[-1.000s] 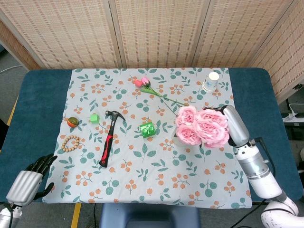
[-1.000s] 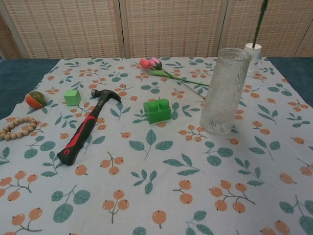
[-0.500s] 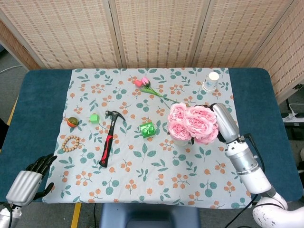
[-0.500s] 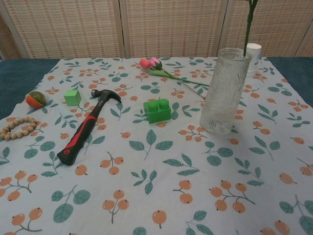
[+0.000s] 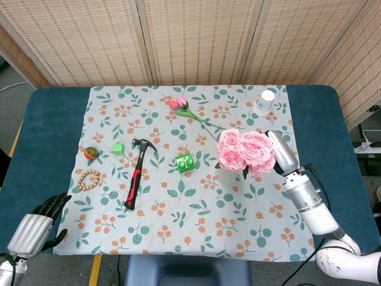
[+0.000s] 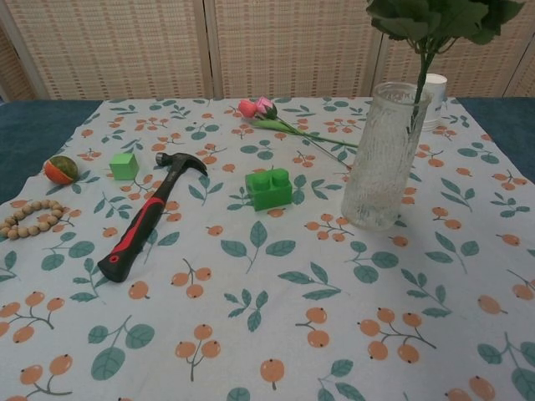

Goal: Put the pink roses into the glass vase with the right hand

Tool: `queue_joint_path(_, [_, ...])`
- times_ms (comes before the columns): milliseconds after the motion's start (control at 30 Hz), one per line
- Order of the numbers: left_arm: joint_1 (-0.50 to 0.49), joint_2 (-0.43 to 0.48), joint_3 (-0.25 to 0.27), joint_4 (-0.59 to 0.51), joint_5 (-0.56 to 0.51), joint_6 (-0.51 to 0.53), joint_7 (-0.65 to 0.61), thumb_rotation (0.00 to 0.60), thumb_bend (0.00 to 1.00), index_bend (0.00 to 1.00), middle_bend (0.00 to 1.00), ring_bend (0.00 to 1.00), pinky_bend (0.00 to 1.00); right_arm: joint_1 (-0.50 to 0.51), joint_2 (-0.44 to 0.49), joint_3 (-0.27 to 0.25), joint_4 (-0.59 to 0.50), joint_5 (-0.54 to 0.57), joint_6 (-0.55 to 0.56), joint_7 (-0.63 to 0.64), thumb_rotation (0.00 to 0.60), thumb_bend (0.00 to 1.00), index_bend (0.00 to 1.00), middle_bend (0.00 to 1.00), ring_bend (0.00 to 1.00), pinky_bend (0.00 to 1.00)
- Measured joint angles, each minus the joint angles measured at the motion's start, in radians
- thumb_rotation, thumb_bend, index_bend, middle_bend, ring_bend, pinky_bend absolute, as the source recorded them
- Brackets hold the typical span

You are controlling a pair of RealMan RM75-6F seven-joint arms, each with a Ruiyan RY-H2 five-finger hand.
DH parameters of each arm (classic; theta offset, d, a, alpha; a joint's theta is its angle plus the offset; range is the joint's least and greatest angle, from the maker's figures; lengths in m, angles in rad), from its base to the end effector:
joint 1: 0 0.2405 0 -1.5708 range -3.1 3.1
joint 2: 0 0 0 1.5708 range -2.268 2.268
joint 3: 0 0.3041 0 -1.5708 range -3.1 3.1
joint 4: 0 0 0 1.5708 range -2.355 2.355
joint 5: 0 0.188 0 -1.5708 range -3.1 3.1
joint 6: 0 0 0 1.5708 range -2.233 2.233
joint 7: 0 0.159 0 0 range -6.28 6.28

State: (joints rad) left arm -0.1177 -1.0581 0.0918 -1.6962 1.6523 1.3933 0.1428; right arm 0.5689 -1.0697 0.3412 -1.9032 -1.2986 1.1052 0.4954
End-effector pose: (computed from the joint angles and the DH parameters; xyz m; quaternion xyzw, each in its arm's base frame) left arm -0.3231 0.1750 0.1731 -0.7085 -0.3657 -0.3188 0.5125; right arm -0.1527 -0.3530 0.1905 0.5331 -0.5272 0.6135 0.2479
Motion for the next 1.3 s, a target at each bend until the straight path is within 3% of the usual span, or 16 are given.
queue_joint_path(133, [0.001, 0.000, 0.000, 0.000, 0.001, 0.003, -0.003, 0.600, 0.33, 0.06, 0.07, 0.12, 0.34, -0.012, -0.021, -0.017, 0.062, 0.000, -0.005, 0.055, 0.600, 0.36, 0.88, 0.92, 0.81, 0.99])
queue_joint_path(200, [0.001, 0.000, 0.000, 0.001, 0.002, 0.002, -0.002, 0.600, 0.34, 0.06, 0.07, 0.12, 0.34, -0.018, -0.032, -0.024, 0.095, 0.001, -0.005, 0.077, 0.600, 0.36, 0.82, 0.92, 0.81, 0.99])
queue_joint_path(267, [0.000, 0.000, 0.000, 0.001, 0.002, 0.001, 0.000, 0.600, 0.33, 0.06, 0.08, 0.12, 0.34, -0.022, -0.044, -0.031, 0.137, 0.001, -0.010, 0.097, 0.600, 0.32, 0.67, 0.92, 0.81, 0.99])
queue_joint_path(333, [0.000, -0.001, 0.000, 0.001, 0.002, 0.000, 0.002, 0.600, 0.33, 0.06, 0.08, 0.12, 0.34, -0.024, -0.051, -0.040, 0.176, -0.004, -0.025, 0.133, 0.600, 0.20, 0.42, 0.92, 0.81, 0.99])
queue_joint_path(433, [0.000, -0.002, 0.000, 0.001, 0.000, -0.001, 0.004, 0.600, 0.34, 0.06, 0.08, 0.12, 0.34, -0.024, -0.051, -0.056, 0.211, -0.019, -0.062, 0.199, 0.600, 0.10, 0.15, 0.92, 0.81, 0.99])
queue_joint_path(533, [0.000, -0.002, 0.000, 0.001, 0.000, -0.001, 0.005, 0.600, 0.33, 0.06, 0.08, 0.12, 0.34, -0.022, -0.045, -0.076, 0.247, -0.044, -0.104, 0.249, 0.600, 0.06, 0.01, 0.92, 0.81, 0.99])
queue_joint_path(1000, [-0.001, -0.003, 0.001, 0.002, 0.002, -0.001, 0.003, 0.600, 0.34, 0.06, 0.08, 0.12, 0.34, -0.031, 0.004, -0.112, 0.264, -0.074, -0.136, 0.280, 0.600, 0.02, 0.00, 0.92, 0.80, 0.98])
queue_joint_path(1100, [-0.001, -0.003, 0.001, 0.003, 0.002, -0.002, 0.001, 0.600, 0.34, 0.06, 0.08, 0.12, 0.34, -0.045, 0.021, -0.118, 0.257, -0.064, -0.125, 0.235, 0.600, 0.02, 0.13, 0.92, 0.78, 0.97])
queue_joint_path(1200, [-0.001, -0.003, 0.001, 0.004, 0.000, -0.003, -0.002, 0.600, 0.34, 0.06, 0.08, 0.12, 0.34, -0.068, 0.043, -0.131, 0.240, -0.045, -0.099, 0.135, 0.600, 0.02, 0.30, 0.89, 0.68, 0.90])
queue_joint_path(1300, [-0.001, -0.003, -0.001, 0.008, -0.007, -0.004, -0.004, 0.600, 0.34, 0.06, 0.08, 0.12, 0.34, -0.105, 0.059, -0.153, 0.213, -0.023, -0.047, -0.030, 0.600, 0.02, 0.34, 0.64, 0.46, 0.76])
